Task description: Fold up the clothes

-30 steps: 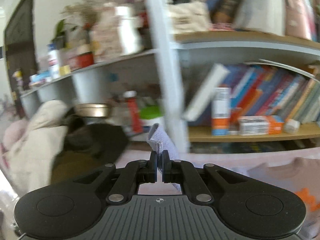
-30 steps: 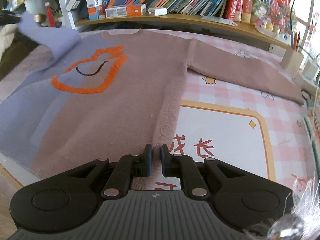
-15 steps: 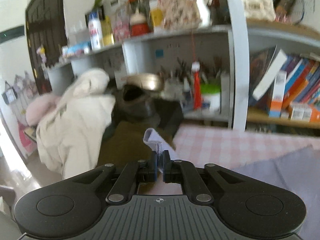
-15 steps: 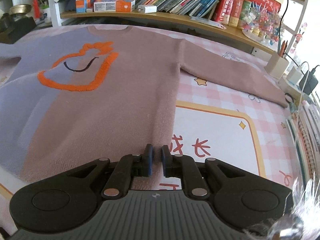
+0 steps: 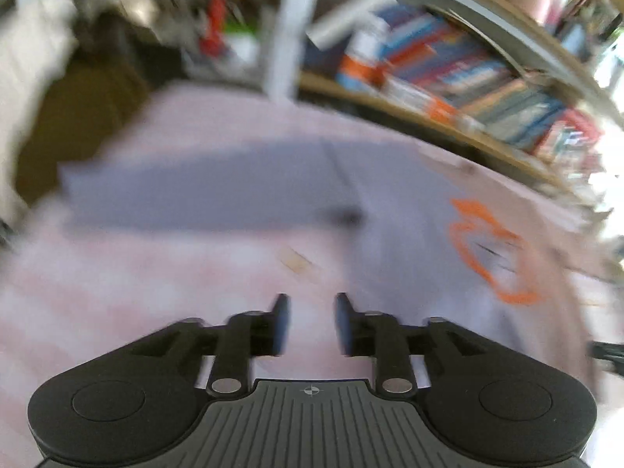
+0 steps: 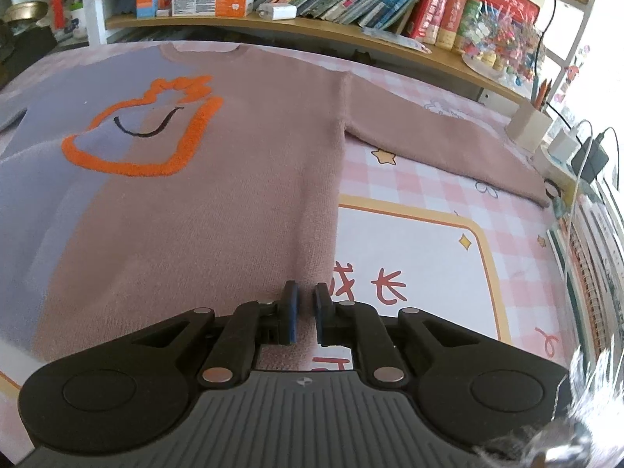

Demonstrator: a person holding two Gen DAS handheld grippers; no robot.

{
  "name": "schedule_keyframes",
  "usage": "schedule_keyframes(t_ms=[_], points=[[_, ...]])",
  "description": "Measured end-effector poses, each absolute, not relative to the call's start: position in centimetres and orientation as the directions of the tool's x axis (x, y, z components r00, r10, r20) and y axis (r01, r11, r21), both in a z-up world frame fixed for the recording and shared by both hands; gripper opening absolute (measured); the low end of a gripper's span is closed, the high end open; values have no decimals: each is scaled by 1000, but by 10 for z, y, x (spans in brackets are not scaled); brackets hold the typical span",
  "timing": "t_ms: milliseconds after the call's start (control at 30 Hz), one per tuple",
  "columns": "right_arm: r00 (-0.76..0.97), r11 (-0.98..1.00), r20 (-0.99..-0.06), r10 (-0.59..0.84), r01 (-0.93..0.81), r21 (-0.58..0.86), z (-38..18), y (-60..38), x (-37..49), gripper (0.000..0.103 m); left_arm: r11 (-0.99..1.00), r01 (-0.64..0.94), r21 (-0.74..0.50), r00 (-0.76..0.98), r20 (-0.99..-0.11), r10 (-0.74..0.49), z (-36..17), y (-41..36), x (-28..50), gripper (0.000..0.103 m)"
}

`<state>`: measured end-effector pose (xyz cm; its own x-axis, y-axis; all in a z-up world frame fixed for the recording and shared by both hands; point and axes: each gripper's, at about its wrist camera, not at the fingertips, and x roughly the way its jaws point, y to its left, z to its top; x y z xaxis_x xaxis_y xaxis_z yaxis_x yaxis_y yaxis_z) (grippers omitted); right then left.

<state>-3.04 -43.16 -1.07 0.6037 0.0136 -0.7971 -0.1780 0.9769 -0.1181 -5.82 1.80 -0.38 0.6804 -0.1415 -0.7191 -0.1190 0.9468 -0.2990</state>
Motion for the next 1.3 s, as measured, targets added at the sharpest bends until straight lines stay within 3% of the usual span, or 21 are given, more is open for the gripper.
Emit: schedule_keyframes(t_ms=[67,167,333,433,533,600,700,867,1300], points=[[594,986,-804,26,-146,-76,-8,-437,-28,7,922,-99,-373,662,-717,-219,-14,6,-62,58],[587,996,-807,60,-90,9,1,-450,-25,4,924,-95,-371,637,-736,-230,-22,-5,-60,58],[640,996,-767,49,-89,-11,28,-458,-31,3,933,-105,-344,619,-757,-209,-25,-13,-53,58],[617,996,-786,41,-92,-20,22,-454,-31,4,935,-115,-334,623,-758,-194,-26,-15,-51,53],[595,999,-804,25,-49,-5,11,-455,-32,4,939,-140,-313,629,-761,-160,-27,-17,-48,31],[581,1000,-814,16,-22,5,5,-457,-32,4,940,-146,-308,630,-761,-151,-28,-19,-46,26],[573,1000,-820,15,-11,11,0,-458,-35,7,940,-137,-313,626,-763,-163,-30,-24,-43,6],[570,1000,-821,17,-5,17,-6,-455,-37,9,918,-162,-362,644,-744,-179,-34,-15,-42,3],[587,1000,-809,24,-24,13,-8,-446,-38,9,936,-153,-318,653,-743,-146,-34,-10,-37,4]])
